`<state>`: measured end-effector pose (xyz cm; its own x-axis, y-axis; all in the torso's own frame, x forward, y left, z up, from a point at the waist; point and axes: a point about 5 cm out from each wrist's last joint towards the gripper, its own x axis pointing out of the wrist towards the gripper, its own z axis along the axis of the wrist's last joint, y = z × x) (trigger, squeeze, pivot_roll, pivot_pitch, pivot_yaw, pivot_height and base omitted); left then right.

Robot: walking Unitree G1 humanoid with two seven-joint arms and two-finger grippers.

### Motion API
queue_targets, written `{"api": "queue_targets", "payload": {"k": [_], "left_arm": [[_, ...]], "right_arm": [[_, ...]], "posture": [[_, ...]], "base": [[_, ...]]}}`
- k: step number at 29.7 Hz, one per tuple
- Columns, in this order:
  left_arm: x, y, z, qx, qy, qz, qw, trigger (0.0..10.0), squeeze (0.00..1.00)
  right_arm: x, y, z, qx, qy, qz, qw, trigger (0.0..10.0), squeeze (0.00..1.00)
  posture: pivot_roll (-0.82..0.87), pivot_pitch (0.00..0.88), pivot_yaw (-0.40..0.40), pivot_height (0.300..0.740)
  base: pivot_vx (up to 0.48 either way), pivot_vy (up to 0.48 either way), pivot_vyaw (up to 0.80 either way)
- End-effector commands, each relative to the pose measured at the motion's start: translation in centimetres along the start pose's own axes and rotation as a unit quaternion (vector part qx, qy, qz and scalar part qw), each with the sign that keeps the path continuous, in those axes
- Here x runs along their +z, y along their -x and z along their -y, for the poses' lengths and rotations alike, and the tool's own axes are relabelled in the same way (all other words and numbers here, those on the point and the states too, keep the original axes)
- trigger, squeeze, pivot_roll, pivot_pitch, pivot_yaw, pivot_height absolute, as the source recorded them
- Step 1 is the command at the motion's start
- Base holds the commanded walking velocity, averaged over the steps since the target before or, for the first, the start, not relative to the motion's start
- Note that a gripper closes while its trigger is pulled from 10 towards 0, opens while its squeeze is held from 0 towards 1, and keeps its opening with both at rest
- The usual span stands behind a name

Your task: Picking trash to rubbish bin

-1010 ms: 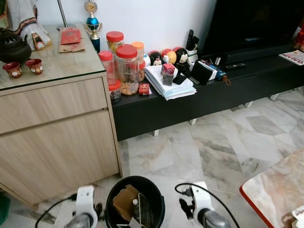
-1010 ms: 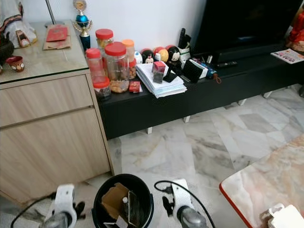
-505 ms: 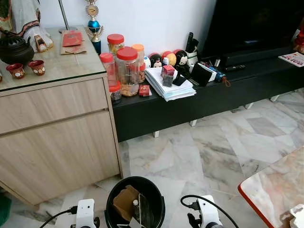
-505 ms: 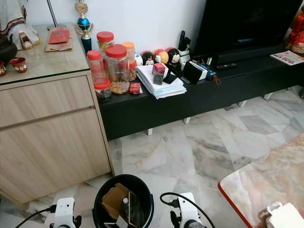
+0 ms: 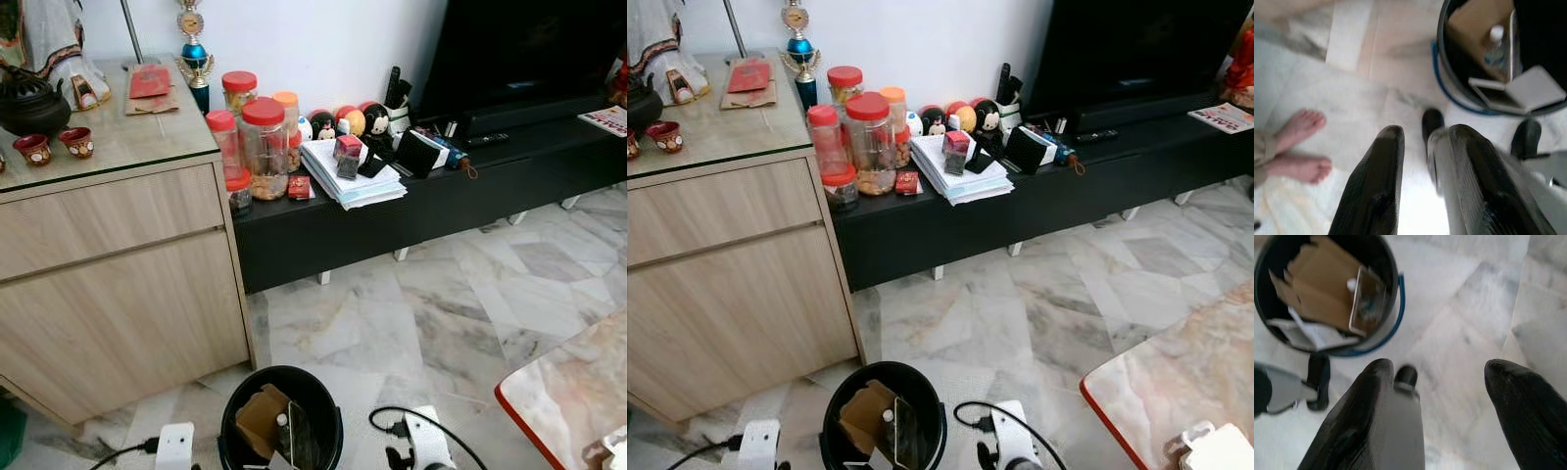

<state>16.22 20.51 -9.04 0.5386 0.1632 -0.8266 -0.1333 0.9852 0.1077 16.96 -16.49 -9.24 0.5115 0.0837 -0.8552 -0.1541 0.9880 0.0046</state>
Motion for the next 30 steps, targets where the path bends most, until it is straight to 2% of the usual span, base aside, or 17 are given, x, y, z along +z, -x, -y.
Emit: {"api": "queue_targets", "payload": {"k": [1,6,18,30], "left_arm": [[-0.35,0.04,-0.09,0.003,-0.008,-0.009,1.0,10.0,0.0],[-0.32,0.03,-0.3,0.007,-0.003,-0.01,1.0,10.0,0.0],[0.05,-0.04,-0.25,0.007,-0.002,-0.006,1.0,10.0,0.0],[-0.02,-0.02,-0.37,0.007,0.004,-0.006,1.0,10.0,0.0]], "right_arm": [[-0.17,0.06,0.39,-0.008,0.001,-0.005,1.0,10.0,0.0],[-0.02,0.04,0.33,-0.006,-0.015,0.001,1.0,10.0,0.0],[0.55,-0.06,0.13,-0.001,-0.013,0.008,1.0,10.0,0.0],[0.61,-0.03,0.3,-0.004,-0.023,0.015,1.0,10.0,0.0]], "posture": [[-0.01,0.0,-0.055,0.74],[-0.01,0.0,-0.059,0.74],[-0.01,0.0,-0.057,0.74],[0.0,0.0,-0.058,0.74]], "base": [[0.0,0.0,0.0],[0.0,0.0,0.0],[0.0,0.0,-0.7],[0.0,0.0,0.0]]}}
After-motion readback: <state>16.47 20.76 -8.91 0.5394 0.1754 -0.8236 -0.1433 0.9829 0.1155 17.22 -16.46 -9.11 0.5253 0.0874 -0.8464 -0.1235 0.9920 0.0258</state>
